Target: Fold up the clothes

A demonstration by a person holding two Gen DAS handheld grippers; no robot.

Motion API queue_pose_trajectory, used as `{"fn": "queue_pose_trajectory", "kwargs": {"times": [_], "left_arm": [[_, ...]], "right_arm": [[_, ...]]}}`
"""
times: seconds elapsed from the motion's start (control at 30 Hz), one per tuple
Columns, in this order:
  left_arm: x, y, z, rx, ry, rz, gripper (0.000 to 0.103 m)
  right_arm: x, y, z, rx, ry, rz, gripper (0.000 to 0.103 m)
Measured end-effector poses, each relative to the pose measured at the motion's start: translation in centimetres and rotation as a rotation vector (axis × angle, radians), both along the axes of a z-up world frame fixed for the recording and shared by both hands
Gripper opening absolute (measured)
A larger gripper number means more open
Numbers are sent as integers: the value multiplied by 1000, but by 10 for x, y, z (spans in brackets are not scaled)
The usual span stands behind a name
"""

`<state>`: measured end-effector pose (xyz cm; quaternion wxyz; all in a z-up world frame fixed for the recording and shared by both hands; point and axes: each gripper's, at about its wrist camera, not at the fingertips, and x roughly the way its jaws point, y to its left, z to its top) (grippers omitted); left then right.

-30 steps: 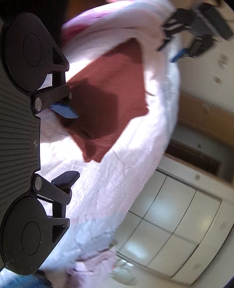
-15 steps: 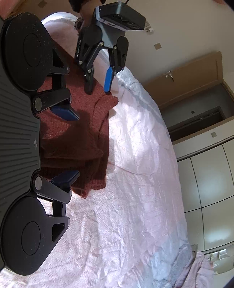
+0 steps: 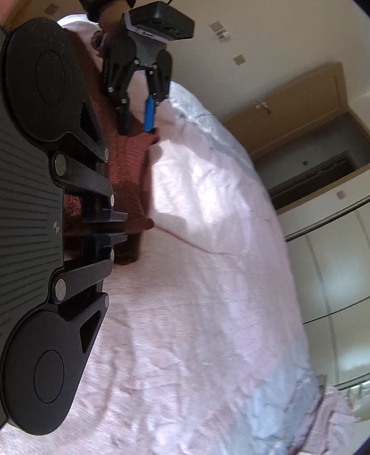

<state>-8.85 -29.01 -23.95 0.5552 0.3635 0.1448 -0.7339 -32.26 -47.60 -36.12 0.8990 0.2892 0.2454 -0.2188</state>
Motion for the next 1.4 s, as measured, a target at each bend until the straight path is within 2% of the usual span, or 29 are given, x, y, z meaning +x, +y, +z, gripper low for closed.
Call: {"fn": "queue_pose_trajectory", "kwargs": {"times": [0.1, 0.13, 0.2, 0.3, 0.37, 0.47, 0.53, 0.63, 0.7, 0.77, 0.8, 0.87, 0.97, 1.03, 1.13, 1.23, 1.3, 1.4], "left_arm": [[14, 6, 10, -15, 60, 54, 43], [19, 8, 14, -20, 80, 72, 42], [32, 12, 21, -33, 114, 125, 42], [50, 8, 27, -37, 192, 186, 40], [57, -2, 26, -20, 236, 199, 39], [54, -22, 9, 25, 215, 191, 36], [52, -35, -3, 50, 203, 186, 37], [51, -48, -14, 56, 189, 179, 38], [50, -55, -20, 59, 180, 172, 38], [51, -59, -23, 68, 184, 169, 39], [52, -59, -21, 66, 185, 172, 39], [54, -56, -13, 57, 186, 181, 40], [54, -36, 8, 11, 183, 196, 39], [50, -14, 25, -18, 171, 190, 35], [37, 24, 45, -42, 155, 150, 35], [16, 66, 58, -30, 169, 68, 35], [-2, 93, 56, 5, 182, -14, 35], [-33, 121, 31, 68, 33, -87, 37]], "right_arm": [[-11, 1, -13, 49, -25, -22, 5], [-14, 3, -10, 41, -26, -31, 9], [-19, 8, -2, 3, -7, -46, 17], [-16, 22, 17, -136, 45, -70, 34], [-8, 33, 26, -203, 31, -36, 35], [7, 46, 35, -265, 11, 44, 35], [18, 46, 26, -249, 27, 109, 35], [25, 38, 2, -213, 53, 141, 34], [17, 24, -5, -180, 36, 86, 34], [7, 11, -9, -150, 55, 3, 35], [2, 5, -10, -118, 41, -14, 35], [-6, 7, -3, -115, 40, -16, 35], [-15, 29, 19, -184, 59, -11, 35], [-20, 49, 37, -207, 34, 2, 35], [-14, 85, 50, -220, 13, 83, 35], [-1, 121, 46, -218, 17, 186, 35], [6, 137, 33, -202, 53, 231, 35], [6, 146, 7, -164, 139, 250, 35]]}}
